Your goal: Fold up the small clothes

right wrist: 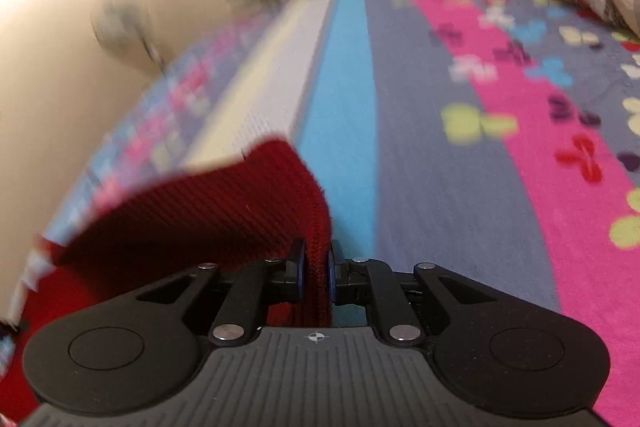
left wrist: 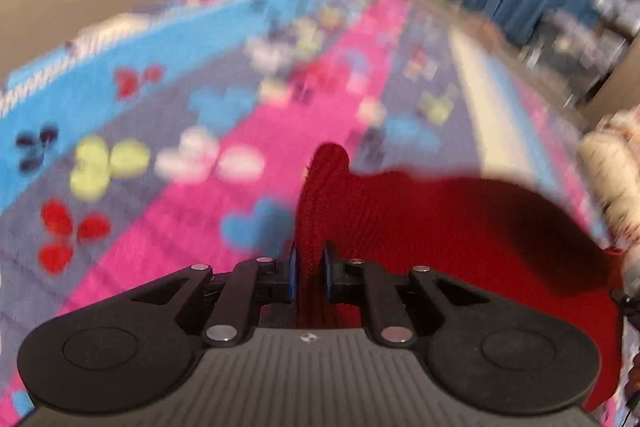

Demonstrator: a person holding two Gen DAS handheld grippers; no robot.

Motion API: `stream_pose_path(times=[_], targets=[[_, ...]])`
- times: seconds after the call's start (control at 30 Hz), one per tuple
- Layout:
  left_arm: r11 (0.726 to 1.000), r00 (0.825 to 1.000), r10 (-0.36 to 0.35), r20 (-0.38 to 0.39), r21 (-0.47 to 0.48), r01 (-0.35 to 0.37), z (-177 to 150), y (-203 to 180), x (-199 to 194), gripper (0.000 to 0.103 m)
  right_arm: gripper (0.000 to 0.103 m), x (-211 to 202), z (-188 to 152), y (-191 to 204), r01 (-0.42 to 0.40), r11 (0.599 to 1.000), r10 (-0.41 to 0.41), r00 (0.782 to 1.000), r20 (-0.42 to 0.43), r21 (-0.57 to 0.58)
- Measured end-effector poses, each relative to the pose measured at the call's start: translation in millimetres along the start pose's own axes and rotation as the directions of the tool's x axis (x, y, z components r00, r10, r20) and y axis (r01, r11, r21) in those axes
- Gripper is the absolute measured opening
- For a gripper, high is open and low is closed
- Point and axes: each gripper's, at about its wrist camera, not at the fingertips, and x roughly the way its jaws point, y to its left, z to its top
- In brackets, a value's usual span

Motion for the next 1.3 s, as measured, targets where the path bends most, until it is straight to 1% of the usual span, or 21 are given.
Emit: stream_pose_path(times=[0.07, 0.13, 0.17, 0.2, 0.27, 0.3, 0.33, 0.43, 0.5, 0.6, 0.77, 0.83, 0.87, 0.9, 0.93, 1.0, 1.07, 1.13, 1.2, 1.27, 1.3], targets=[[0.999, 1.000, 0.017, 0.015, 0.040, -0.017, 0, -1, 0, 0.014, 0.011, -7, 3, 5, -0.041, 0.999, 0.042, 0.998, 0.053, -0.019], [0.998, 0.996, 0.051, -0.069, 0.043, -0.048, -5, 0, 14, 0.015, 0.012, 1, -2, 1, 0.015, 1.000, -0.015, 1.000, -0.003, -0.021], [0.999, 0.994, 0.039, -0.106, 0.032, -0.036, -7, 1, 18, 0.017, 0.014, 10, -6, -2, 0.039, 0.999, -0.040, 0.998, -0.051, -0.016], [0.999, 0.992, 0.032, -0.125, 0.024, -0.029, -8, 3, 19, 0.020, 0.024, 16, -10, -5, 0.063, 0.998, -0.064, 0.994, -0.091, -0.014], [1.000, 0.990, -0.001, -0.144, 0.000, 0.001, -10, 8, 14, 0.043, 0.035, 18, -20, -7, 0.096, 0.995, -0.099, 0.989, -0.114, -0.031], [0.999, 0.987, -0.038, -0.157, -0.033, 0.033, -12, 12, 9, 0.047, 0.042, 13, -21, -8, 0.096, 0.995, -0.100, 0.989, -0.106, -0.041], [0.996, 0.983, -0.066, -0.171, -0.063, 0.056, -14, 16, 5, 0.051, 0.045, 8, -21, -7, 0.091, 0.995, -0.095, 0.990, -0.104, -0.044], [0.990, 0.961, -0.116, -0.251, -0.106, 0.092, -26, 21, -2, 0.051, 0.052, -8, -22, -9, 0.051, 0.999, -0.051, 0.989, -0.141, -0.001], [0.994, 0.948, -0.100, -0.301, -0.078, 0.080, -37, 20, -6, 0.051, 0.052, -16, -26, -9, 0.016, 0.999, -0.007, 0.981, -0.196, 0.043], [0.994, 0.948, -0.105, -0.301, -0.033, 0.100, -47, 17, -22, 0.051, 0.053, -31, -36, -6, -0.011, 0.997, 0.030, 0.968, -0.248, 0.075], [0.991, 0.946, -0.131, -0.296, -0.008, 0.134, -63, 13, -48, 0.051, 0.053, -57, -54, 11, 0.024, 1.000, -0.022, 0.962, -0.271, 0.002], [0.992, 0.950, -0.118, -0.287, -0.003, 0.123, -69, 11, -59, 0.051, 0.052, -63, -61, 16, 0.031, 0.999, -0.038, 0.959, -0.279, -0.031], [0.994, 0.953, -0.108, -0.282, 0.000, 0.113, -72, 10, -62, 0.047, 0.043, -67, -64, 19, 0.034, 0.999, -0.044, 0.960, -0.278, -0.041], [0.994, 0.956, -0.104, -0.276, 0.005, 0.110, -75, 9, -66, 0.039, 0.018, -71, -67, 21, 0.036, 0.998, -0.047, 0.962, -0.270, -0.046], [0.993, 0.957, -0.110, -0.270, 0.014, 0.118, -76, 8, -69, 0.014, 0.013, -76, -67, 24, 0.047, 0.998, -0.059, 0.966, -0.250, -0.052], [0.993, 0.975, -0.092, -0.200, 0.053, 0.104, -77, 4, -85, 0.014, 0.012, -91, -66, 28, 0.042, 0.998, -0.050, 0.982, -0.181, -0.046], [0.992, 0.984, -0.107, -0.141, 0.056, 0.116, -75, 4, -98, 0.014, 0.012, -113, -60, 34, 0.005, 0.999, -0.008, 0.996, -0.085, -0.036], [0.995, 0.986, -0.077, -0.147, 0.051, 0.085, -80, 7, -101, 0.014, 0.012, -128, -57, 37, 0.004, 1.000, -0.006, 0.999, -0.041, -0.030], [0.998, 0.975, -0.013, -0.223, 0.052, 0.025, -86, 13, -88, 0.015, 0.012, -121, -64, 28, 0.060, 0.998, -0.060, 0.994, -0.090, -0.007], [0.998, 0.963, 0.020, -0.267, 0.069, -0.002, -89, 13, -80, 0.018, 0.013, -102, -78, 12, 0.125, 0.991, -0.115, 0.969, -0.217, 0.034], [0.996, 0.964, 0.048, -0.262, 0.089, -0.026, -90, 12, -80, 0.020, 0.016, -95, -85, 4, 0.154, 0.987, -0.136, 0.957, -0.257, 0.051]])
